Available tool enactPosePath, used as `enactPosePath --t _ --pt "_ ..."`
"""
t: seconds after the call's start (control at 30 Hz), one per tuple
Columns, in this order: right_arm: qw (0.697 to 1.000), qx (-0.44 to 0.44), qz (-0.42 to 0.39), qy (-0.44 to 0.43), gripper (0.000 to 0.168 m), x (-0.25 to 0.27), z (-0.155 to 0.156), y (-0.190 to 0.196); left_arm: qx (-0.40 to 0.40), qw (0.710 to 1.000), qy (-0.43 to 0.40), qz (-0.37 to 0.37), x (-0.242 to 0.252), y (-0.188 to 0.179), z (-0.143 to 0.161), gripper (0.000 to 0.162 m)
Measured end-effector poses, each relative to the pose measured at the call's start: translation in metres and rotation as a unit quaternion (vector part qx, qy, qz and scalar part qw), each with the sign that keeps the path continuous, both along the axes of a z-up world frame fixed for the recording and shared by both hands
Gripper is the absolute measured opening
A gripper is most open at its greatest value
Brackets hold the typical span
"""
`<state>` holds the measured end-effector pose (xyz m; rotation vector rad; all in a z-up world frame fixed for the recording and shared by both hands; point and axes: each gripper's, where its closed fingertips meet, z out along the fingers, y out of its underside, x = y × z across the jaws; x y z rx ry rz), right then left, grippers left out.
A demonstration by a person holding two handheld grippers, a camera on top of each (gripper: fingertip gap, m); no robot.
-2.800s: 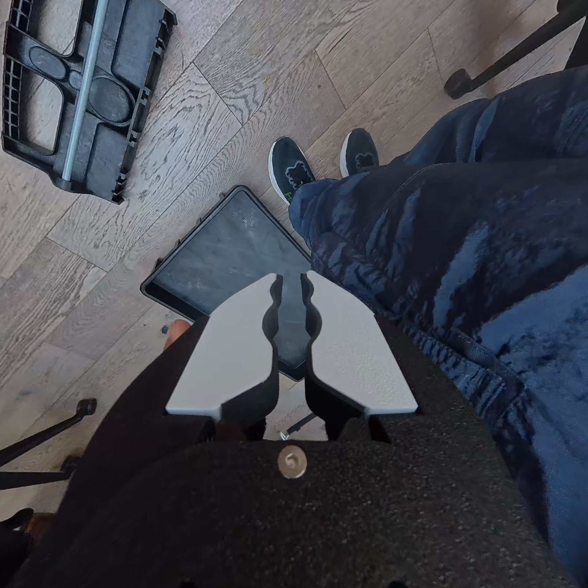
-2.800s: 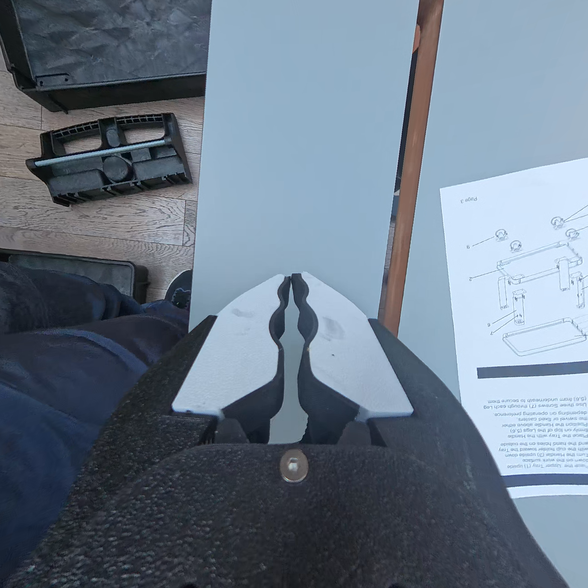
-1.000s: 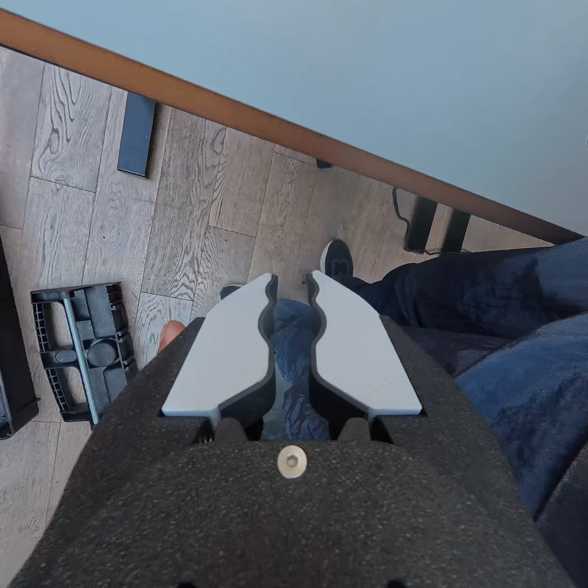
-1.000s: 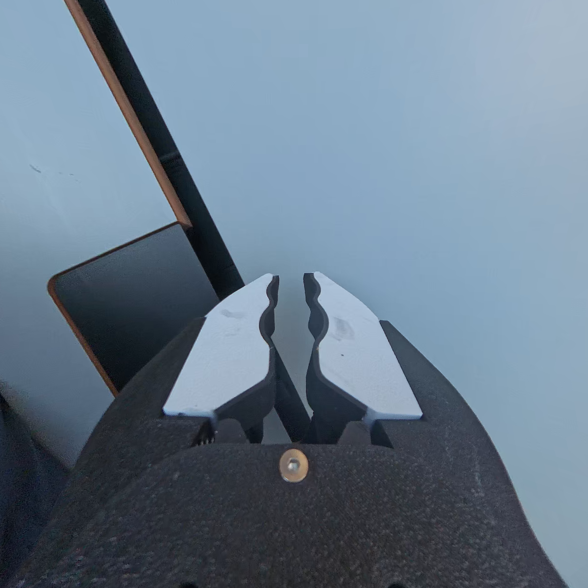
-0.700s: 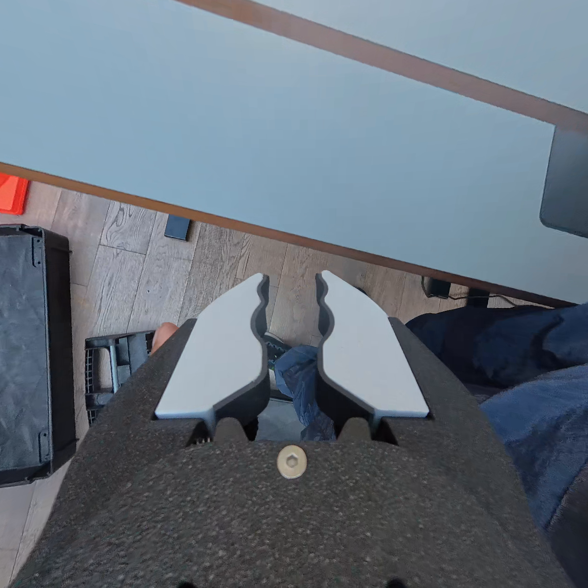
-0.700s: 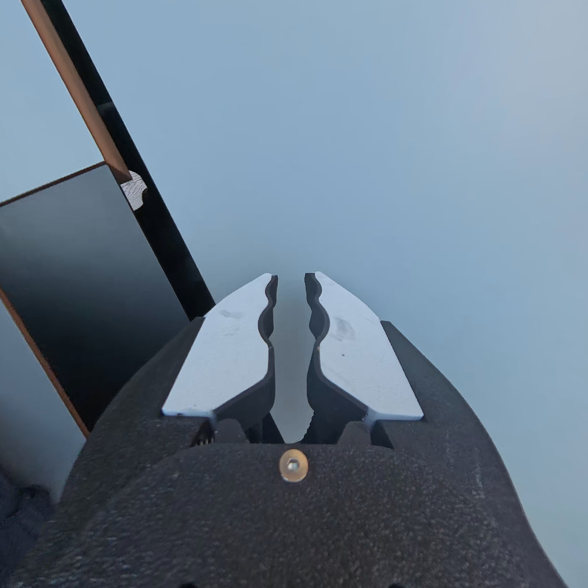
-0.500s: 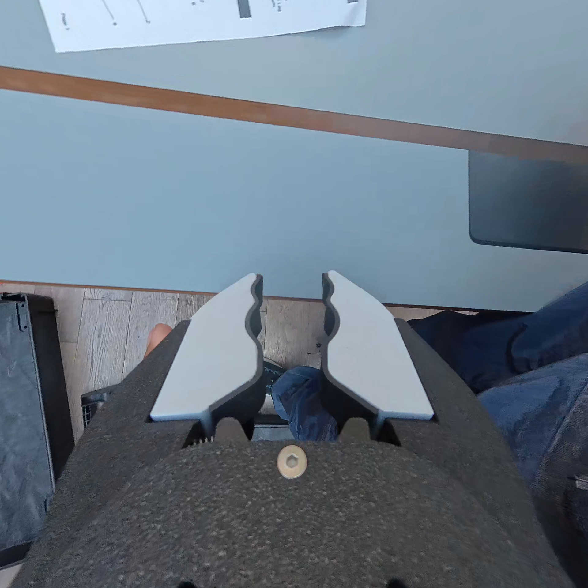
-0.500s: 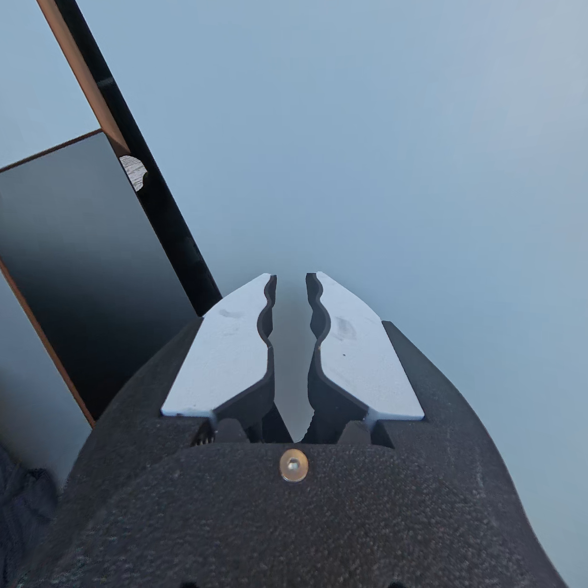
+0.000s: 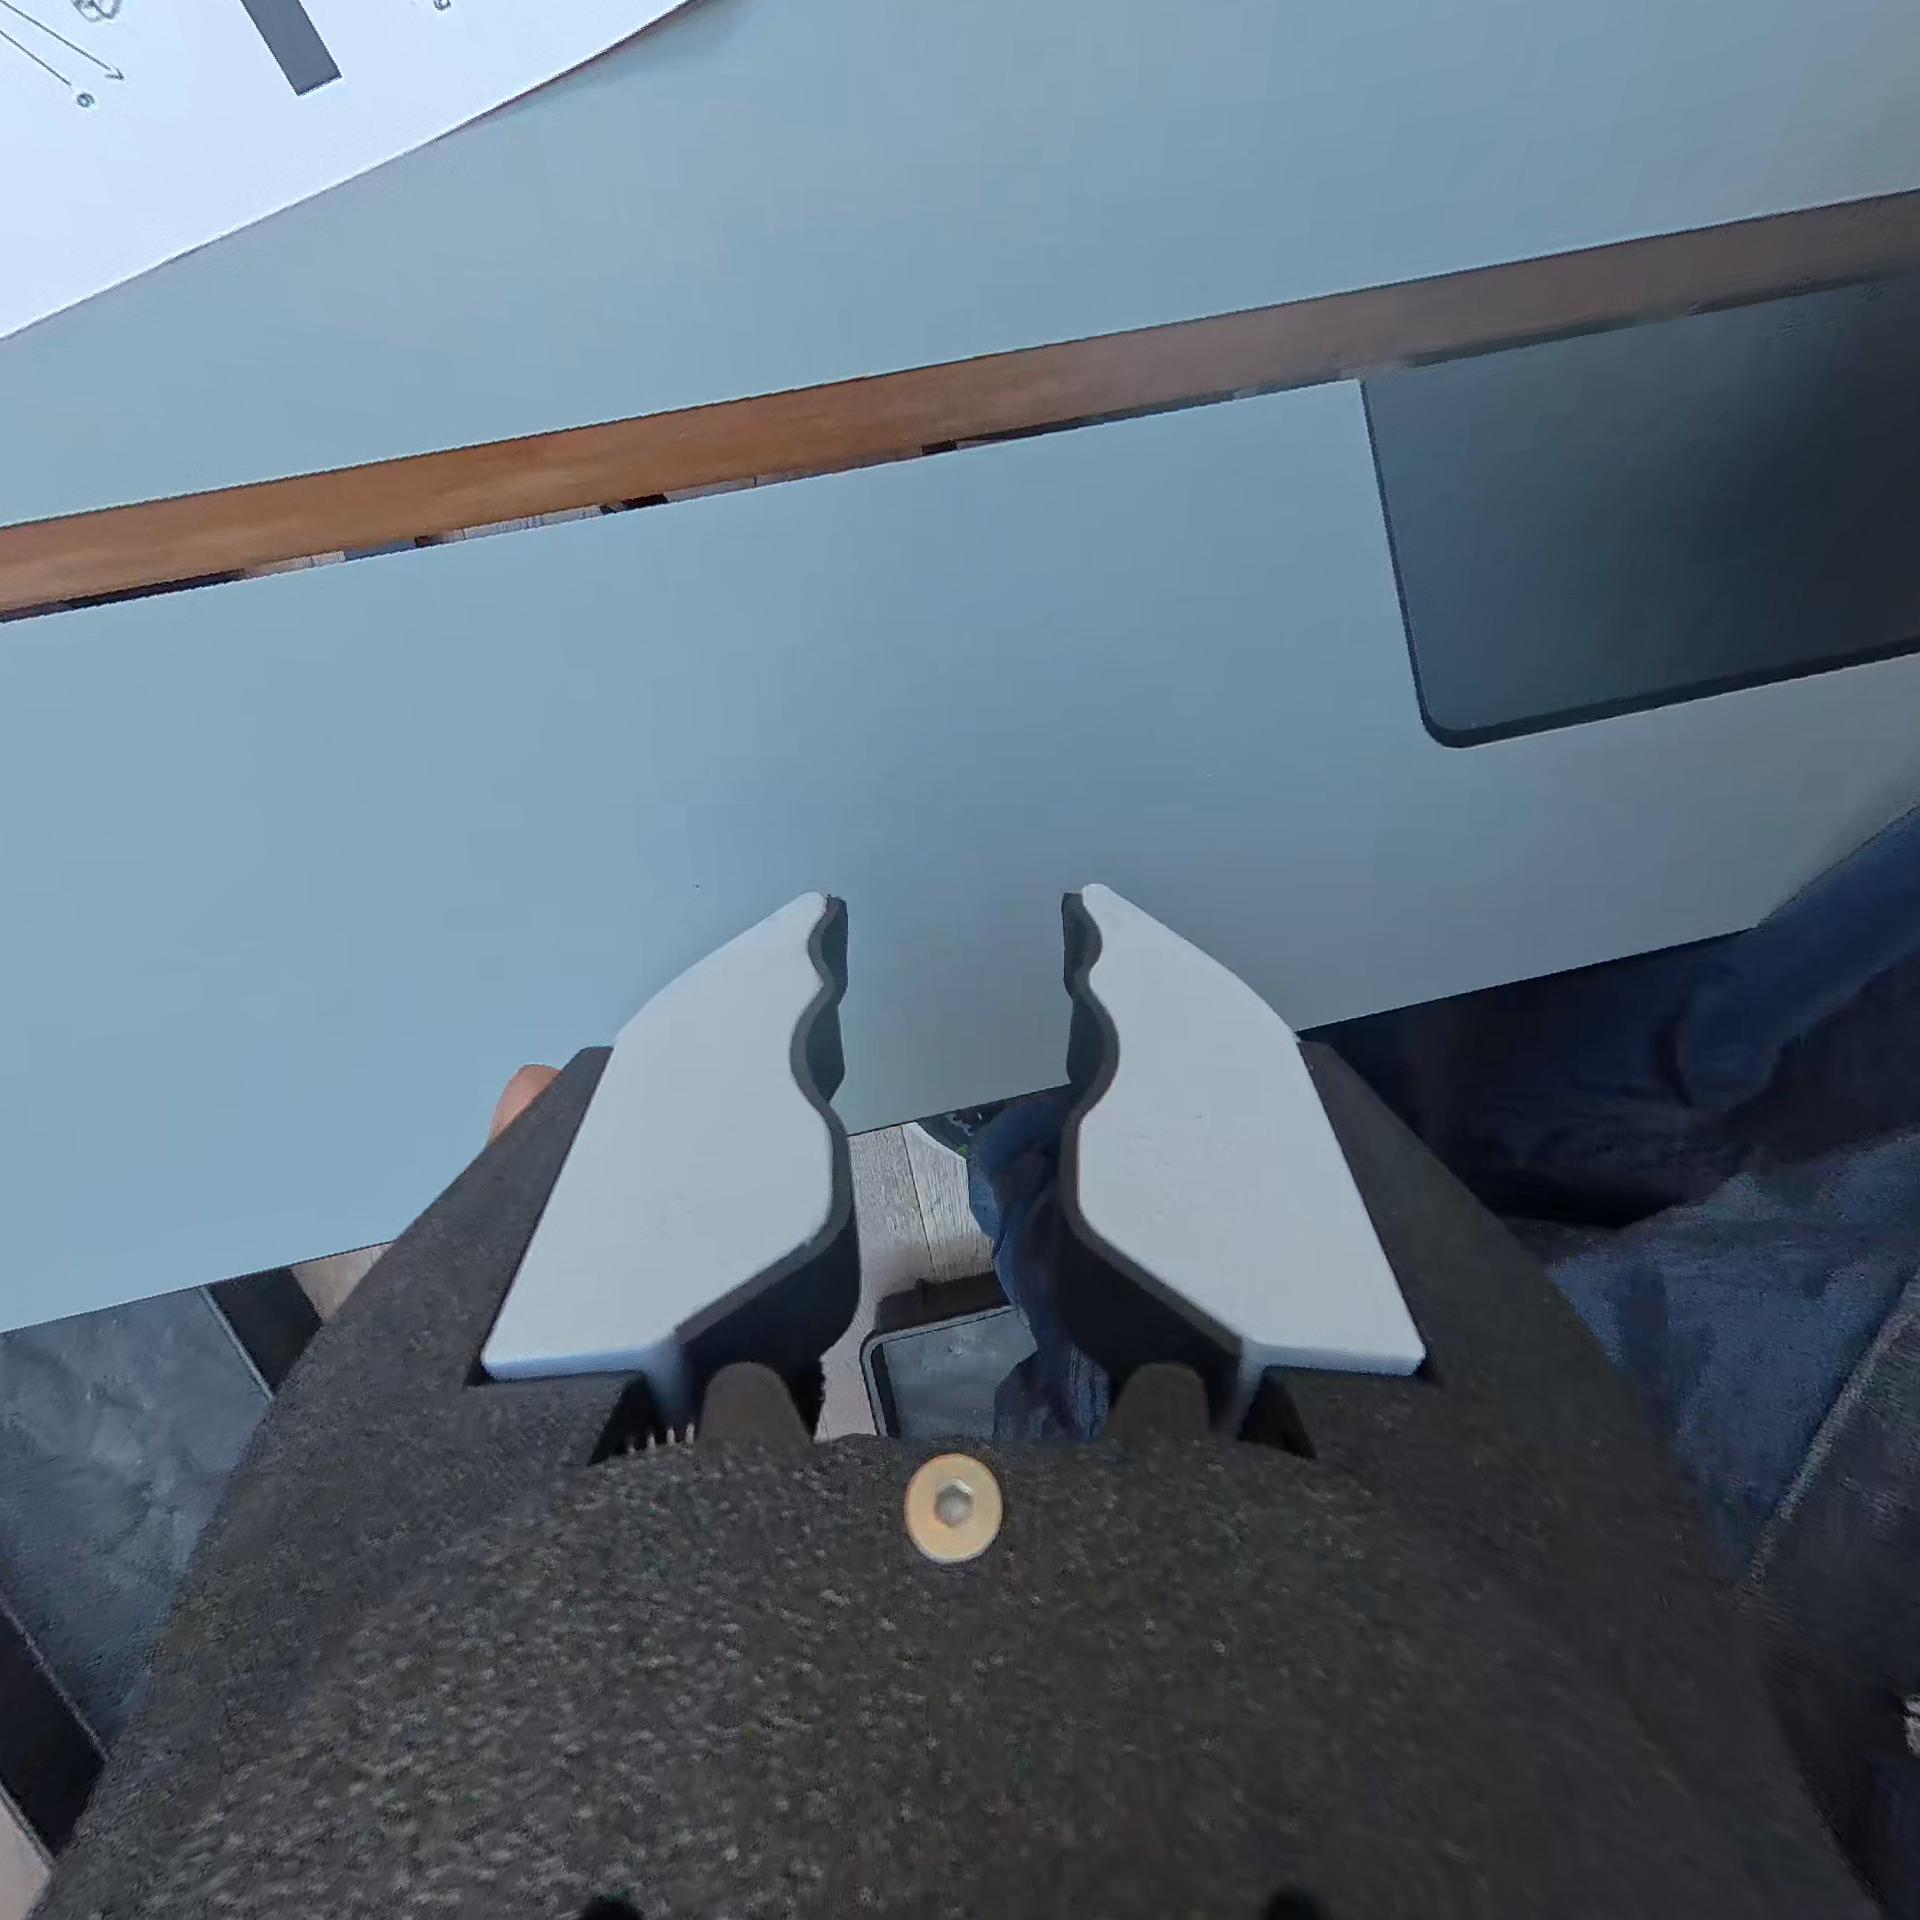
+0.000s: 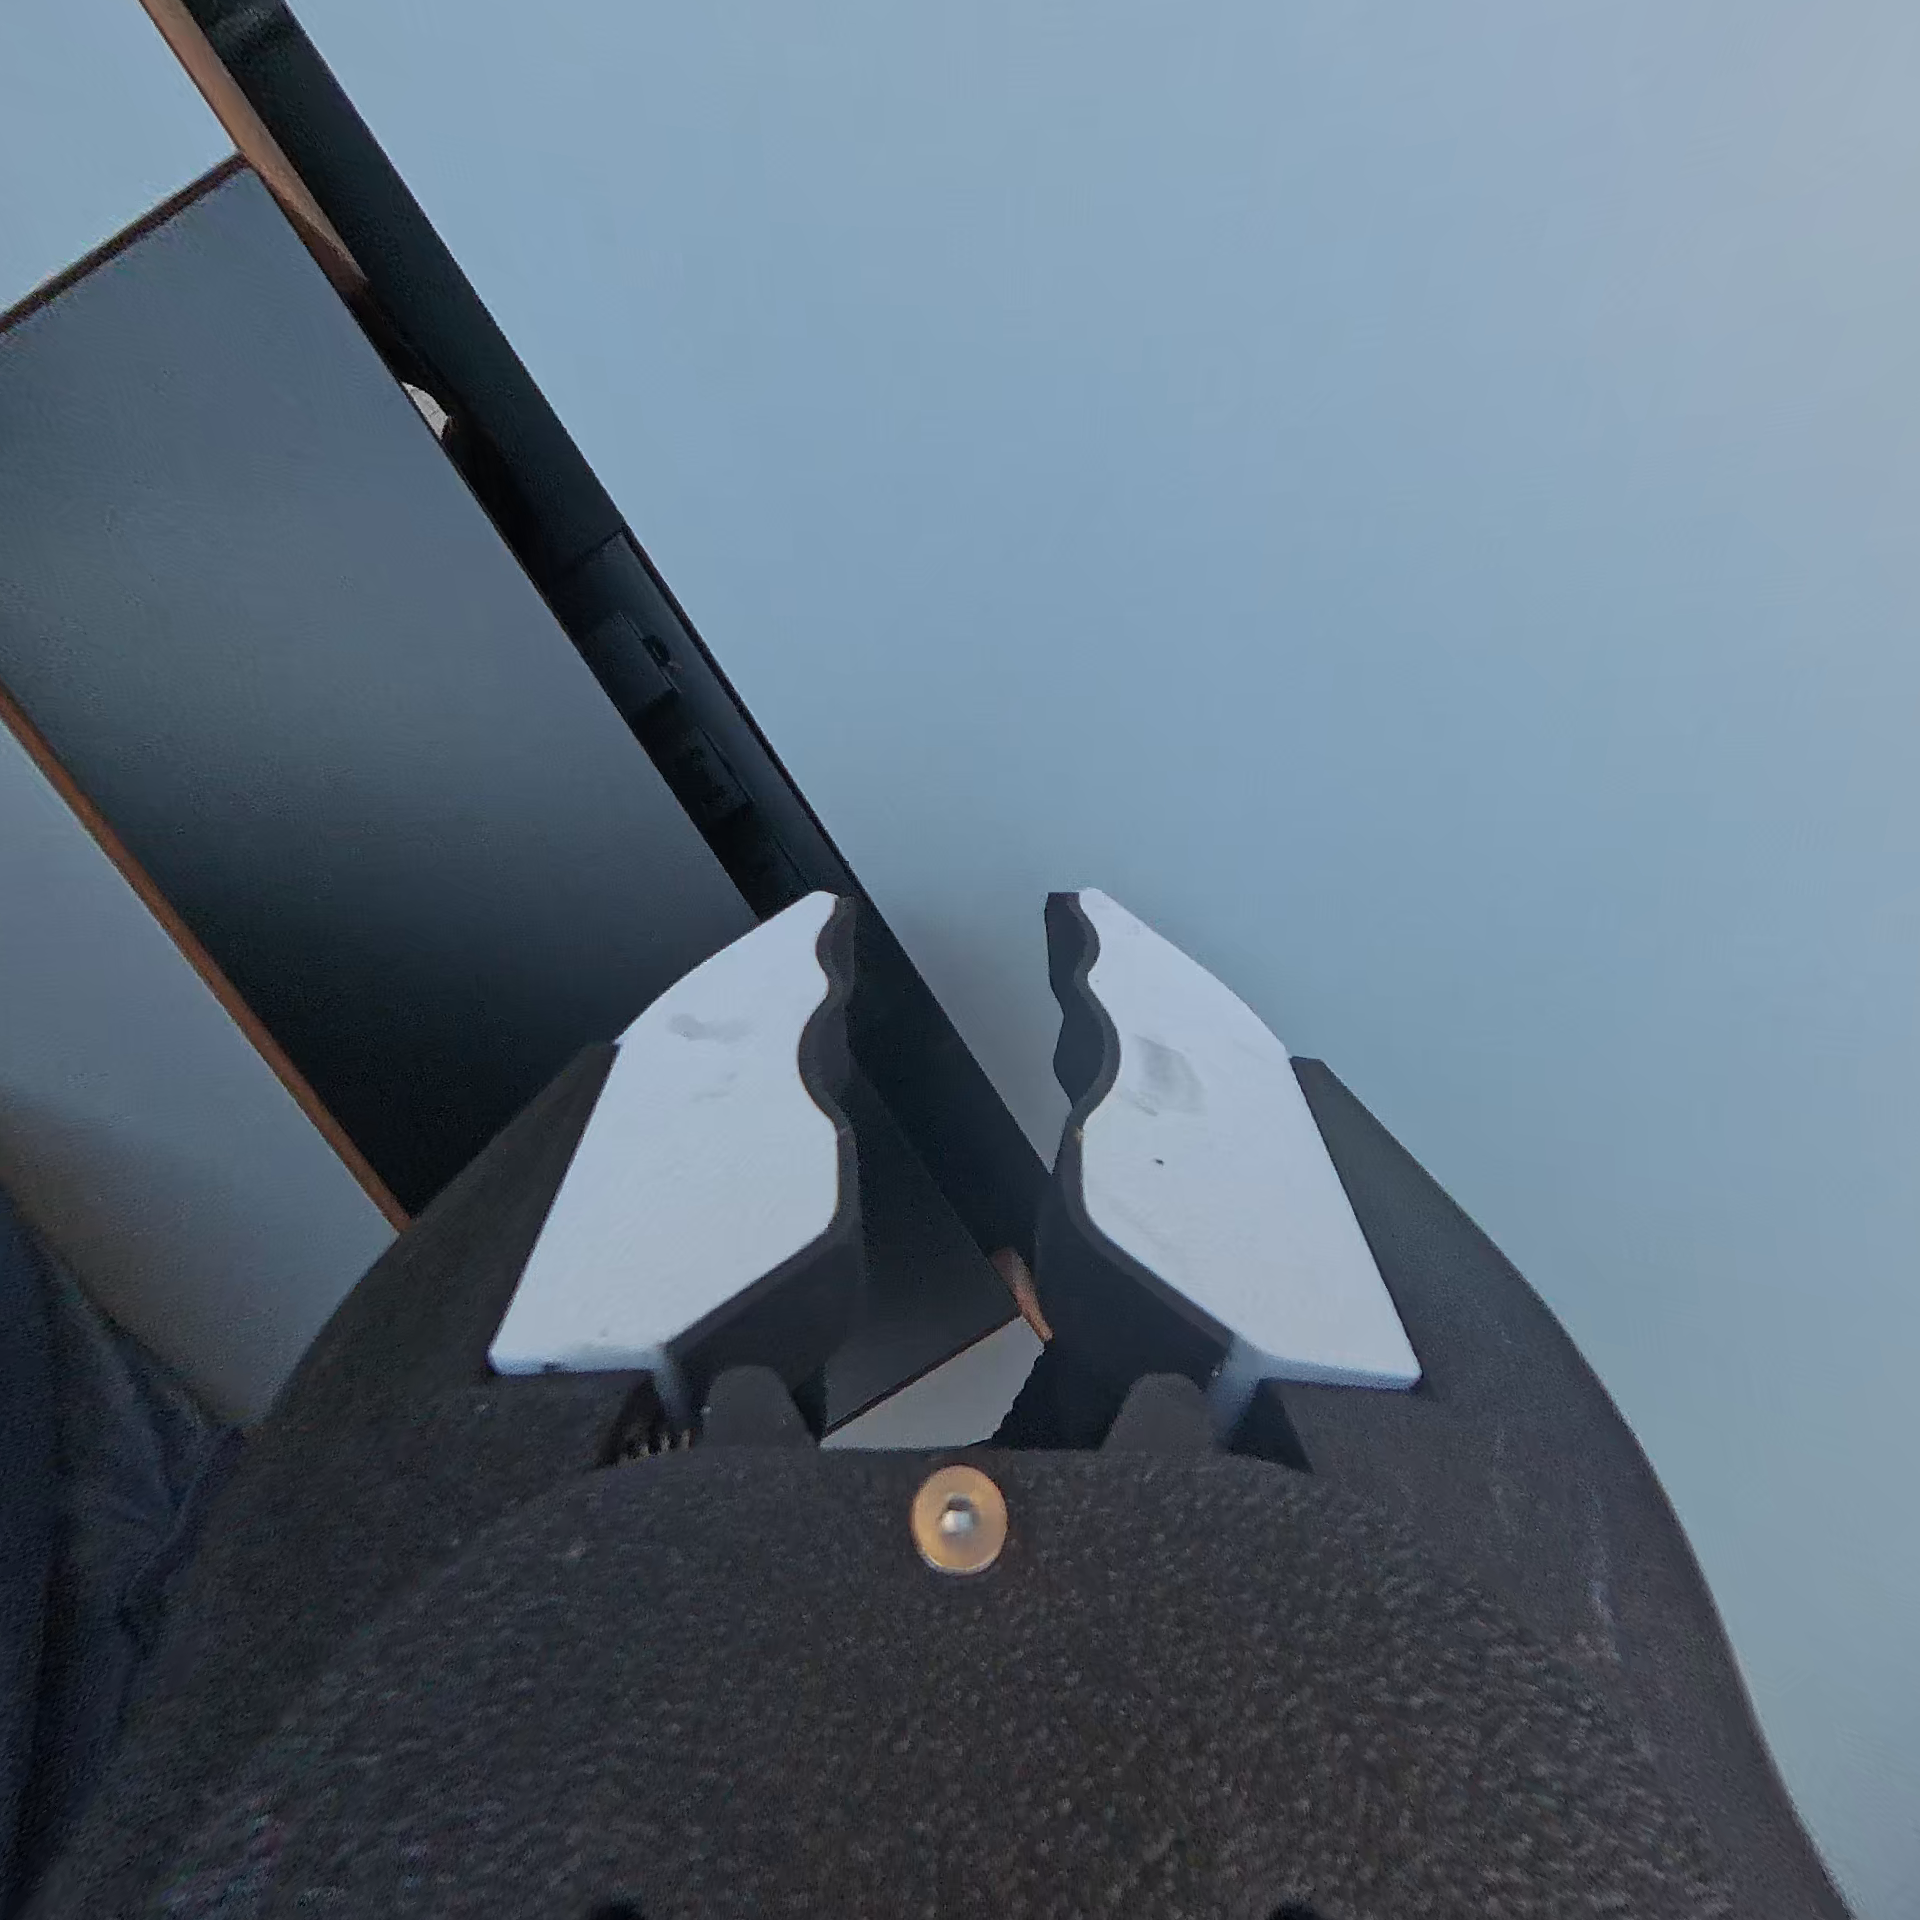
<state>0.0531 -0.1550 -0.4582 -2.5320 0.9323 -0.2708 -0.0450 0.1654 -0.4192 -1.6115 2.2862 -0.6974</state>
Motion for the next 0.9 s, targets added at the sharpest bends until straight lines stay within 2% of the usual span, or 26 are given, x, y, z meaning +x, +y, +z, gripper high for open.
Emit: enactPosePath --t 0.03,0.3,0.43,0.6,0.73,0.77,0.83,0.9 --pt "1.0 -0.003 -0.007 0.004 0.039 -0.001 -0.002 -0.002 0.002 1.0 0.004 -0.003 0.0 0.002 -0.002 0.041" --pt "0.998 -0.017 -0.06 0.019 0.048 -0.02 0.004 -0.015 0.016 0.999 0.046 -0.004 0.007 0.025 -0.021 0.048" --pt "0.997 -0.034 -0.062 0.029 0.051 -0.036 0.009 -0.019 0.036 0.993 0.113 -0.021 -0.006 0.033 -0.039 0.054" --pt "0.993 -0.037 -0.105 0.051 0.051 -0.063 0.017 -0.031 0.041 0.996 0.077 -0.026 0.002 0.039 -0.033 0.054" --pt "0.977 -0.058 -0.164 0.126 0.053 -0.103 -0.011 -0.055 0.044 0.997 0.056 -0.022 0.01 0.042 -0.029 0.053" --pt "0.977 -0.06 -0.172 0.111 0.049 -0.103 -0.011 -0.059 0.05 0.997 0.062 -0.025 0.009 0.044 -0.031 0.053" --pt "0.974 -0.055 -0.182 0.124 0.056 -0.103 -0.006 -0.054 0.059 0.993 0.099 -0.033 0.001 0.048 -0.041 0.054" --pt "0.979 -0.044 -0.175 0.092 0.053 -0.088 0.012 -0.042 0.044 0.988 0.147 -0.031 -0.011 0.047 -0.053 0.054"
